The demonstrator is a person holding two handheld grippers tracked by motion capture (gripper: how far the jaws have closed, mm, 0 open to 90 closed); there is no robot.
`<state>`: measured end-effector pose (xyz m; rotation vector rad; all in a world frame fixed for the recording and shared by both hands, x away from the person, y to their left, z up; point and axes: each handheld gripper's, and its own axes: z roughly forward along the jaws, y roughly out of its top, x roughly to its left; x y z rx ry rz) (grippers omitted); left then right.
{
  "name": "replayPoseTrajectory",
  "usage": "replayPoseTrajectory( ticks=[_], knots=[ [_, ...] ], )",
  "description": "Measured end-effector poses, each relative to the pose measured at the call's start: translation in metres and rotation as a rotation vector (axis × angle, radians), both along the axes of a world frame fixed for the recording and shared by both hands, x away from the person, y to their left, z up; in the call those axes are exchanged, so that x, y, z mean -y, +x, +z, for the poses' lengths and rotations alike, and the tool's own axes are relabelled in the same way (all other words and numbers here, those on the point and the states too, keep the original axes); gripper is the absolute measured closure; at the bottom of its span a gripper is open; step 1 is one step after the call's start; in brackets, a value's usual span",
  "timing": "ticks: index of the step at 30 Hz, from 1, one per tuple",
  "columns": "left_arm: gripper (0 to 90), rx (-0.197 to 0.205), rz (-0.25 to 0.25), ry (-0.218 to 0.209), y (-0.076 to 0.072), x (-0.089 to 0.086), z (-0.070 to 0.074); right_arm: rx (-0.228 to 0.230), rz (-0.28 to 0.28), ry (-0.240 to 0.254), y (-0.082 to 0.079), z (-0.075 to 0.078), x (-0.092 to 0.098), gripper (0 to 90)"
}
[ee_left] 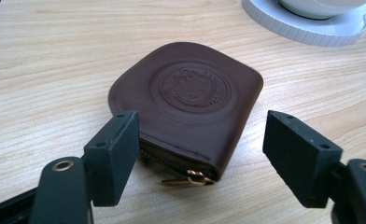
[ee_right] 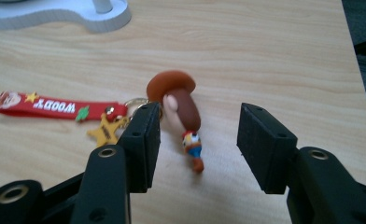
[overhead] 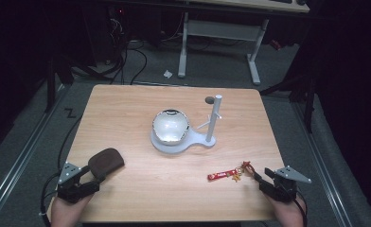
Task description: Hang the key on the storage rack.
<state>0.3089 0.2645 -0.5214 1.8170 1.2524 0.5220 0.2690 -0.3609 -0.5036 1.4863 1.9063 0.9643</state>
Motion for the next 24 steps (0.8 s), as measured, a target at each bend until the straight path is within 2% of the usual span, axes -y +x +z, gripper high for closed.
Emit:
replayPoseTrajectory(
  ticks=[4, 5, 13, 24],
  knots=[
    [29.3, 0.002, 0.012, -0.028, 0.0011, -0.0002, 0.0026, -0.006, 0.007, -0.02, -0.0026, -0.0011, -0.0015, 49.9],
    [29.7, 0.008, 0.008, -0.009, 0.0011, 0.0024, 0.0033, -0.004, 0.006, -0.012, -0.0035, -0.0009, -0.0012, 49.9],
    [31.1, 0.014, -0.008, 0.011, 0.0018, 0.0056, 0.0036, -0.013, 0.015, -0.011, -0.0038, -0.0025, -0.0027, 49.4],
    [28.4, 0.027, -0.007, -0.002, -0.0008, 0.0016, 0.0041, -0.013, 0.035, -0.021, -0.0018, -0.0025, -0.0081, 49.4]
  ],
)
